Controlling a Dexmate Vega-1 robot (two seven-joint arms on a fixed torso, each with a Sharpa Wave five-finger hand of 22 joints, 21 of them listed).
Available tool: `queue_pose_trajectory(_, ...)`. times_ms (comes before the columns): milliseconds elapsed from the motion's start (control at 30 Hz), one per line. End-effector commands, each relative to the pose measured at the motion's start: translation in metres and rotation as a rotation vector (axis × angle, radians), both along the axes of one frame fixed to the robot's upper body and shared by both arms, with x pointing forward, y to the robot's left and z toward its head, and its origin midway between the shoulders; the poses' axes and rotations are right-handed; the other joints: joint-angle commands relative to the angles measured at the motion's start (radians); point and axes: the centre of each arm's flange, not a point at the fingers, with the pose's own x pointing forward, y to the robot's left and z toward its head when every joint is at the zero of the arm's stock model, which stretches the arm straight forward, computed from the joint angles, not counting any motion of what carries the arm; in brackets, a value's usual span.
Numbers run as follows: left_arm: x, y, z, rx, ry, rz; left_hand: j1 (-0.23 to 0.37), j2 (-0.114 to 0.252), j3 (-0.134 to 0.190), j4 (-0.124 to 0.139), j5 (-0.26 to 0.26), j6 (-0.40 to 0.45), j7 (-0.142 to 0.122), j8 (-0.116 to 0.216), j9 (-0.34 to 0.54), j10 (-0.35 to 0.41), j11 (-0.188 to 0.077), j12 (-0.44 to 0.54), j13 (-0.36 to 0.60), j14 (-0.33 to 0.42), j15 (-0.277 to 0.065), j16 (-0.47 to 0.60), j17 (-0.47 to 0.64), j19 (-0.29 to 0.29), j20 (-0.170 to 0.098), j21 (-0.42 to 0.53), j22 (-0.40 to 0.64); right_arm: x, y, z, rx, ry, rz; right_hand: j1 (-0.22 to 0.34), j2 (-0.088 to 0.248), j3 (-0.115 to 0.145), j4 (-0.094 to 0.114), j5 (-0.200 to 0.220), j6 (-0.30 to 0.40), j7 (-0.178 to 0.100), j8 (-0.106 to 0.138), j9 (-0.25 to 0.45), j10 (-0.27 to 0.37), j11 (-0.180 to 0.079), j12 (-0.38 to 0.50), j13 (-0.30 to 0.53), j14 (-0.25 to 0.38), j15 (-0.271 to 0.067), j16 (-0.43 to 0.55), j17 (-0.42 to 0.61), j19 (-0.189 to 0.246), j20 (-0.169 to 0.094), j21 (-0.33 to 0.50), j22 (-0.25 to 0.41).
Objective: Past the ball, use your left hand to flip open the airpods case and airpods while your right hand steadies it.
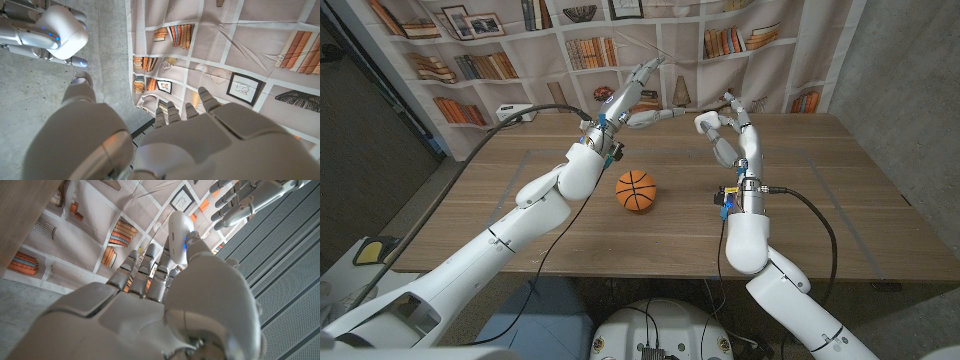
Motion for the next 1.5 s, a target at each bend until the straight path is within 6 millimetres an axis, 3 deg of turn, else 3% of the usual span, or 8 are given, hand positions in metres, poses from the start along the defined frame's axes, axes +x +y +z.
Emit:
queue_pose_trajectory(33, 0.003, 0.002, -0.003, 0.01, 0.001, 0.024, -0.02, -0.005, -0.014, 0.007, 0.017, -0.015, 0.004, 0.005, 0.002, -0.007, -0.004, 0.005, 0.002, 0.002, 0.002, 0.007, 0.005, 0.005, 0.007, -0.001, 0.002, -0.002, 0.007, 0.0, -0.038, -0.022, 0.017, 0.009, 0.006, -0.003, 0.005, 0.007, 0.005, -0.005, -0.001, 0.002, 0.13, -0.123, 0.007, 0.001, 0.007, -0.183, 0.005, 0.004, 0.009, -0.006, 0.0, -0.001)
queue_pose_trajectory(367, 0.008, 0.003, -0.003, 0.042, 0.027, 0.029, -0.074, -0.012, -0.058, 0.035, 0.051, -0.045, 0.015, 0.002, 0.002, -0.024, 0.004, 0.004, 0.003, -0.01, 0.01, 0.005, 0.006, -0.006, 0.013, -0.004, 0.004, -0.003, 0.01, 0.003, -0.054, -0.029, 0.019, 0.01, 0.007, -0.005, 0.005, 0.007, 0.005, -0.008, -0.003, 0.003, 0.129, -0.122, 0.006, 0.0, 0.006, -0.184, 0.005, 0.005, 0.01, -0.008, 0.0, -0.001)
queue_pose_trajectory(533, 0.009, 0.001, -0.004, 0.081, 0.012, 0.055, -0.113, -0.018, -0.095, 0.053, 0.072, -0.086, 0.015, -0.003, 0.002, -0.053, 0.013, -0.002, 0.004, -0.031, 0.02, 0.001, 0.007, -0.022, 0.023, -0.008, 0.004, -0.003, 0.012, 0.004, -0.062, -0.032, 0.02, 0.01, 0.007, -0.005, 0.006, 0.007, 0.004, -0.009, -0.003, 0.003, 0.129, -0.121, 0.006, 0.0, 0.005, -0.184, 0.005, 0.005, 0.01, -0.009, 0.0, -0.001)
queue_pose_trajectory(1500, 0.013, -0.007, -0.008, 0.123, 0.01, 0.063, -0.144, -0.021, -0.138, 0.067, 0.092, -0.094, 0.018, 0.006, 0.001, -0.06, 0.014, 0.004, 0.004, -0.033, 0.021, 0.006, 0.007, -0.026, 0.03, -0.006, 0.004, -0.013, 0.024, 0.006, -0.113, -0.058, 0.043, 0.014, 0.008, -0.01, 0.007, 0.007, 0.01, -0.01, -0.004, 0.003, 0.13, -0.122, 0.005, -0.002, 0.002, -0.184, 0.004, 0.008, 0.009, -0.009, -0.001, -0.001)
